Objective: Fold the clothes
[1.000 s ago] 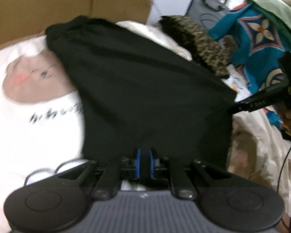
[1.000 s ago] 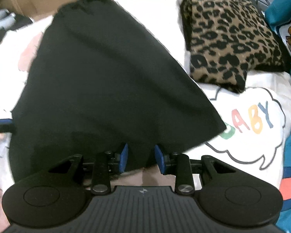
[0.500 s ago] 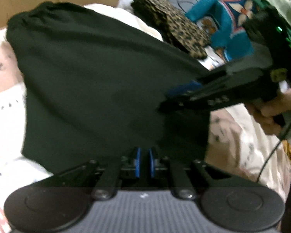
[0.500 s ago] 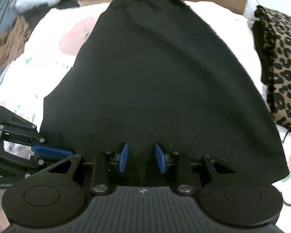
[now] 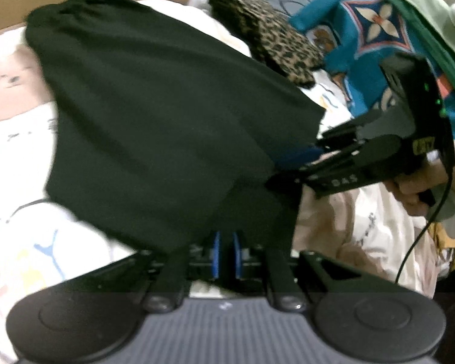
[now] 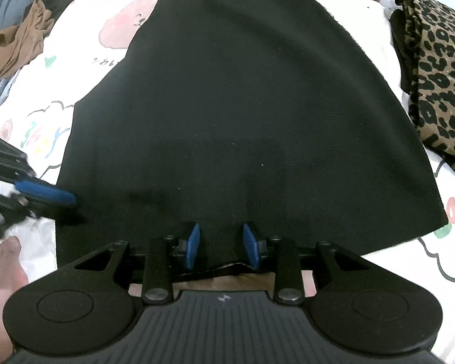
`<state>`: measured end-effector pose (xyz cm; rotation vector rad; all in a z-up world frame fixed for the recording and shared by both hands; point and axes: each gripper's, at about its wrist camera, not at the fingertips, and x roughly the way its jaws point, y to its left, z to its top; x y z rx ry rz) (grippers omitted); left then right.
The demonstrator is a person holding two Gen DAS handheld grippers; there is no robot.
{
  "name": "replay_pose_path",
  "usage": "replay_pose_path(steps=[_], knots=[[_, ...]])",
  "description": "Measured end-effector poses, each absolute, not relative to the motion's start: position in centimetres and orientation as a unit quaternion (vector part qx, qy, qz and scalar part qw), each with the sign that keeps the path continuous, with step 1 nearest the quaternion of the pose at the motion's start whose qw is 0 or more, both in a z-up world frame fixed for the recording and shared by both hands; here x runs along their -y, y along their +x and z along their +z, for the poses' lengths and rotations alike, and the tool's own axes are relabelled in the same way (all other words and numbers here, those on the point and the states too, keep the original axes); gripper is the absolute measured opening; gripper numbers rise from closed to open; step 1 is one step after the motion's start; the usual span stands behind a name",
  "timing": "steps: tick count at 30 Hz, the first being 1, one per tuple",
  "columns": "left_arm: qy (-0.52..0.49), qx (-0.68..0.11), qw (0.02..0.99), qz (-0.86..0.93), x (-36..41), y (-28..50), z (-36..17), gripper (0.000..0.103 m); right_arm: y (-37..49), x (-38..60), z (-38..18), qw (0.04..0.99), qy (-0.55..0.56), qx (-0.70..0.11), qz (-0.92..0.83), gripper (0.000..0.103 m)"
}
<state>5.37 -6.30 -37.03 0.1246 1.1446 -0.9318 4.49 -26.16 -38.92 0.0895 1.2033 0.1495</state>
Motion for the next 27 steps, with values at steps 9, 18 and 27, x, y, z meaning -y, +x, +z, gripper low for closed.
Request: replay_pose_path(steps=[9, 18, 27], knots=[[-0.047, -0.593, 0.699, -0.398, 2.8, 6.4, -38.0, 0.033, 4.2, 26.7, -39.4, 0.822, 0.048, -0.563, 0.069, 0.039], [-0.160, -0.629, 0.667, -0.367, 1.3, 7.7, -40.0, 0.048, 3.9, 27.2, -39.3, 0.822, 0.054, -0.563, 0.073, 0.038], [-0.260, -0.662, 0.618, -0.335, -0.5, 7.6, -43.1, 0.052, 4.0, 27.3, -39.4, 0.822, 0.054, -0.563, 0.073, 0.038]])
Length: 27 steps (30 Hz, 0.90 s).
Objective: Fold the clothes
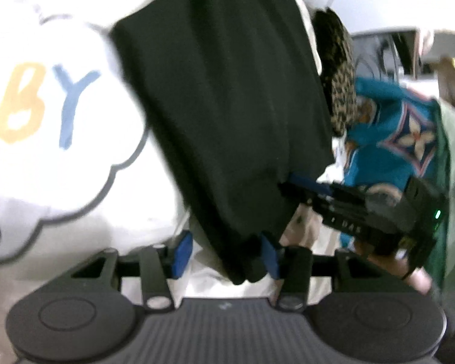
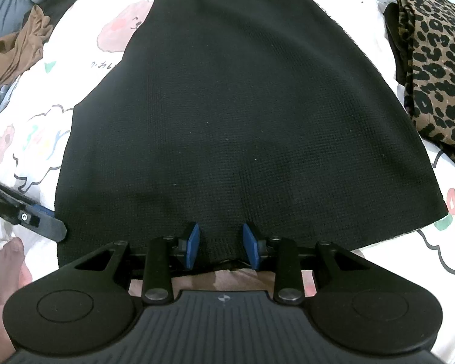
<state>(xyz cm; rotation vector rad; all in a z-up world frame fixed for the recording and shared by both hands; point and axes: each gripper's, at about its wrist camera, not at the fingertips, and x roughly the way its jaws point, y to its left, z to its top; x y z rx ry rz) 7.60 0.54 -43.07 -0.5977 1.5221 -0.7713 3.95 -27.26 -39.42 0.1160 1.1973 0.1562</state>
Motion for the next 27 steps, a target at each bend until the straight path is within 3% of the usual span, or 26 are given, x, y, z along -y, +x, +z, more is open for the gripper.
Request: replay_pose_path(steps=[12, 14, 15, 21, 24, 27], knots=[[-0.313, -0.645, 0.600, -0.355, -0.4, 7.3, -44.2, 0.050, 3.8, 27.5, -39.5, 0.822, 0.058, -0.561, 0.076, 0.039], [-0.322, -0.647, 0.587, -0.364, -0.4, 7.4, -44.4, 0.028, 3.8, 27.6, -39.6, 0.821, 0.062, -0.562, 0.075, 0.038], [-0.327, -0.650, 0.577, -0.372, -0.3, 7.3, -44.5, 0.006, 3.8, 27.6, -39.6, 0.821, 0.064, -0.562, 0.075, 0.038], [-0.351, -0.642, 0.570, -0.373, -1.0, 6.9, -44.5, 0.006, 3.6, 27.7, -39.7, 0.822, 0.073, -0.560, 0.074, 0.038], [-0.346, -0.652, 0.571, -0.358, -0.7, 6.7, -45.2, 0.017, 3.7, 27.8, -39.7, 0.822, 0.077, -0.560, 0.074, 0.038], [-0.351, -0.655, 0.571, -0.349, -0.4, 6.9, -45.8, 0.020, 3.8, 28.1, -39.7, 0.821, 0.082, -0.560, 0.074, 0.038]])
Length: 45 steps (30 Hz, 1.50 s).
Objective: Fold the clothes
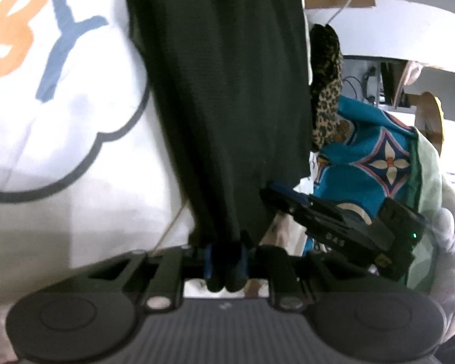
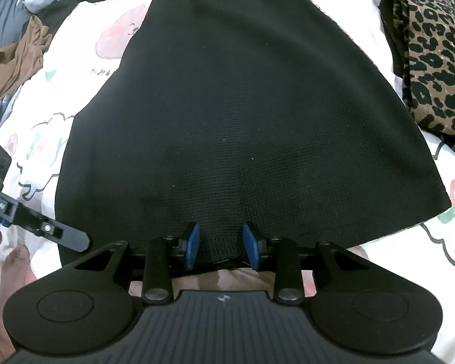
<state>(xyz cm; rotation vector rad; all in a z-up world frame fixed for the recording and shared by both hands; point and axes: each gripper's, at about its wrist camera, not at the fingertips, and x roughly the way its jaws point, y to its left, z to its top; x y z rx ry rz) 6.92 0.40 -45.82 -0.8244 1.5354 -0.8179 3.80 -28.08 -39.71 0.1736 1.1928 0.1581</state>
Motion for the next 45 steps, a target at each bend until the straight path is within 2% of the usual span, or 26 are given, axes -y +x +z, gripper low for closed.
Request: replay_pose_path(steps=[2, 7, 17, 41, 45], knots=[[-0.358, -0.654, 0.568, -0.348, -0.1, 7.0, -46.1, 0.020, 3.8, 28.3, -39.6, 0.821, 0.091, -0.559, 0.071, 0.038], [-0.362, -0.656, 0.555, -0.361, 0.1, 6.9, -46.4, 0.009, 2.8, 30.5, -37.8, 0.849, 0.125, -0.511, 0.040, 0.037], [-0.345, -0.655, 0.568, -0.360, 0.1, 7.0, -45.7, 0.007, 2.3, 40.2, -37.5, 0.860, 0.168, -0.466, -0.117, 0.038], [-0.312, -0.650, 0.590, -0.364, -1.8, 7.1, -44.0, 0.006, 5.3, 42.8, -41.3, 0.839, 0.147, -0.519, -0.068, 0.039], [-0.311, -0.649, 0.591, -0.364, -1.8, 7.1, -43.8, 0.006, 5.5, 41.9, -41.1, 0.833, 0.135, -0.532, -0.064, 0.032]])
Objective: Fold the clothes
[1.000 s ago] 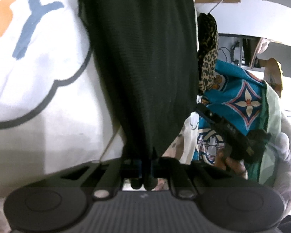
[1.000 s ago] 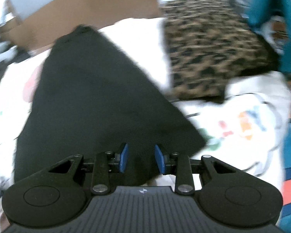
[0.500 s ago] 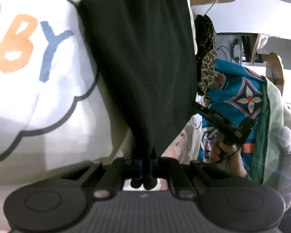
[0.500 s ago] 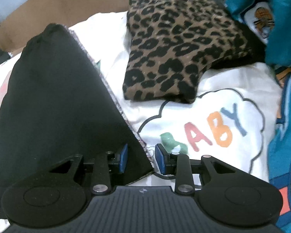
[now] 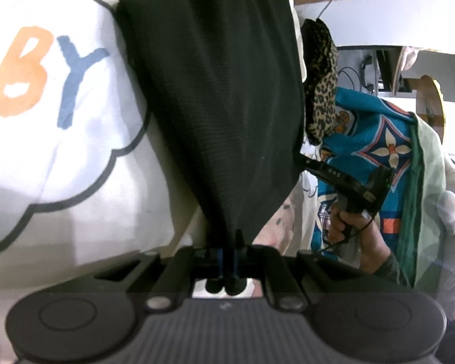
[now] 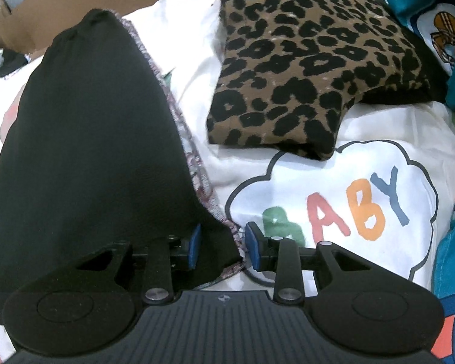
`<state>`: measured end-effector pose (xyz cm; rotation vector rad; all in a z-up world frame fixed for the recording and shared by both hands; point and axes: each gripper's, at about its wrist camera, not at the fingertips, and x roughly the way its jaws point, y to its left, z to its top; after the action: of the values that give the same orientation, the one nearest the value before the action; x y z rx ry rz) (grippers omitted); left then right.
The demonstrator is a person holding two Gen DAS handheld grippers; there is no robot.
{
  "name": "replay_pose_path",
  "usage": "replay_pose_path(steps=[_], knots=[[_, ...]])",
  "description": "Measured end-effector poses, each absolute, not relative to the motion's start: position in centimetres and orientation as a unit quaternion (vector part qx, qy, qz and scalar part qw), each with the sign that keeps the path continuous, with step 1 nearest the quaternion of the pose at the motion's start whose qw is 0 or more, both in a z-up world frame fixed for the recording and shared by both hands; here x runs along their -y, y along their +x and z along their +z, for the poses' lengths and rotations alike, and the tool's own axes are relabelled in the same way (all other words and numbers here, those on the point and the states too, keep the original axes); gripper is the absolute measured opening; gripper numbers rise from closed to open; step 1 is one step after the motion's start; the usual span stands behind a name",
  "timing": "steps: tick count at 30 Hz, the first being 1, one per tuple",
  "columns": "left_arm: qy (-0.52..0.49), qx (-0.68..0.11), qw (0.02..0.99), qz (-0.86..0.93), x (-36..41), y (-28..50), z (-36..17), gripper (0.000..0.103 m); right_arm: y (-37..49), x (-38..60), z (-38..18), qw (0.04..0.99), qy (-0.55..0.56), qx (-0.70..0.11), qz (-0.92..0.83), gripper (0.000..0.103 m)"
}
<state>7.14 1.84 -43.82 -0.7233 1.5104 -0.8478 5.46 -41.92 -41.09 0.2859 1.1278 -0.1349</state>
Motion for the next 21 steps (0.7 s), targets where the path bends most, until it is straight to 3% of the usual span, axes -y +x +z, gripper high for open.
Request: replay_pose_path(steps=[2, 7, 21], knots=[[-0.311, -0.649, 0.591, -0.364, -2.0, 7.1, -43.8, 0.006, 5.3, 41.9, -41.0, 0.830, 0.140, -0.536, -0.060, 0.028], [-0.310, -0.646, 0.593, -0.367, -1.7, 7.1, -43.4, 0.006, 4.9, 42.4, -40.8, 0.828, 0.169, -0.531, -0.053, 0.006], [-0.258, -0.623, 0.632, -0.382, -4.3, 8.4, -36.8, 0.005, 2.4, 41.3, -37.5, 0.812, 0.272, -0.515, -0.032, 0.005]])
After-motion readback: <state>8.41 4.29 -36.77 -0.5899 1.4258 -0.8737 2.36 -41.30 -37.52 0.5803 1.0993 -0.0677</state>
